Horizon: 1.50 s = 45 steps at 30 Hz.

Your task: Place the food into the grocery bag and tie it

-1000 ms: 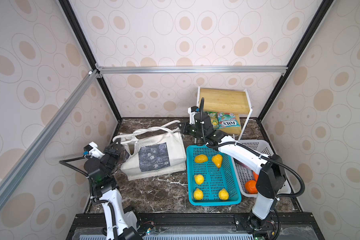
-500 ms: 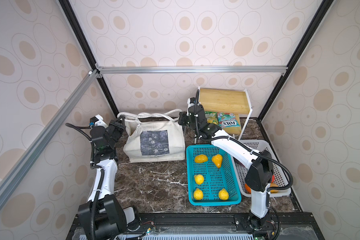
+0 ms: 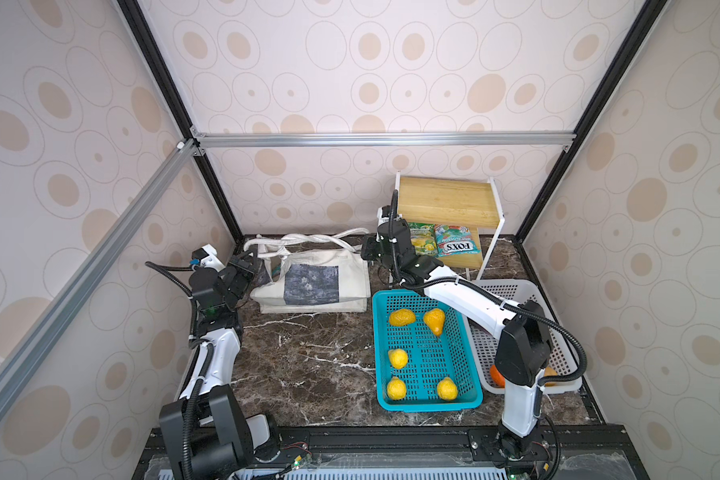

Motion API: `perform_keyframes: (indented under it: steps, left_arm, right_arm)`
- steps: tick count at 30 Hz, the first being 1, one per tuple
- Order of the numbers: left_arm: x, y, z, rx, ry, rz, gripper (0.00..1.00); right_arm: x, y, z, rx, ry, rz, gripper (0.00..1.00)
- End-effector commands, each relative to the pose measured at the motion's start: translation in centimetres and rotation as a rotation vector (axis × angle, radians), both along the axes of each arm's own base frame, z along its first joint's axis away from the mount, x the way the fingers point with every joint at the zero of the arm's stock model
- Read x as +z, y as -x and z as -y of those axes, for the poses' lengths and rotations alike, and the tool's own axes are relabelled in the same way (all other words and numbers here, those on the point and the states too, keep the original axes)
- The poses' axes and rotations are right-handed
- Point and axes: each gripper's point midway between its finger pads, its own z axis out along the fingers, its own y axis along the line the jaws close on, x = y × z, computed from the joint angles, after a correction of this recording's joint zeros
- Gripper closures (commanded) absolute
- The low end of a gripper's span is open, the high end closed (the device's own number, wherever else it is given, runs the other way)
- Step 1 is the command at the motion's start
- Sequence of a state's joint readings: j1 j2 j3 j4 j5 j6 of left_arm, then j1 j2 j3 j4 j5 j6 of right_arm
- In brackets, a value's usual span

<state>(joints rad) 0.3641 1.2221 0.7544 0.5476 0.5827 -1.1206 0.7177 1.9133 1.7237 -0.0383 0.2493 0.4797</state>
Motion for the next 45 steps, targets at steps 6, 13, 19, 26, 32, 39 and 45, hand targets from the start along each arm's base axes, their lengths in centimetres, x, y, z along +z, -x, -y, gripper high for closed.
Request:
perform_keyframes:
  steps: [6, 13, 19, 26, 32, 39, 45]
  left_arm:
    - [5.3, 0.0, -1.9, 0.043, -0.019, 0.154, 0.77]
    - [5.2, 0.5, -2.4, 0.088, -0.078, 0.118, 0.54]
    - [5.8, 0.4, -2.7, 0.100, -0.118, 0.083, 0.27]
    - [8.1, 2.4, -2.9, 0.160, -0.184, 0.086, 0.08]
    - [9.0, 4.7, -3.0, 0.210, -0.334, 0.047, 0.01]
    - [3.8, 7.7, -1.9, 0.273, -0.485, -0.039, 0.01]
    - [-3.5, 6.8, 3.5, 0.246, -0.603, -0.133, 0.01]
  right_arm:
    - [3.7, -0.1, 1.9, 0.040, 0.014, 0.055, 0.78]
    - [4.7, 0.9, 0.7, 0.083, 0.053, 0.088, 0.53]
    - [6.3, 2.1, 0.8, 0.102, 0.075, 0.125, 0.41]
    - [8.4, 4.1, 1.1, 0.142, 0.076, 0.164, 0.27]
    - [9.6, 7.0, 4.3, 0.111, 0.121, 0.159, 0.15]
    - [5.2, 11.4, 13.2, -0.022, 0.352, 0.060, 0.00]
    - [-1.4, 12.9, 25.4, -0.303, 0.429, -0.091, 0.00]
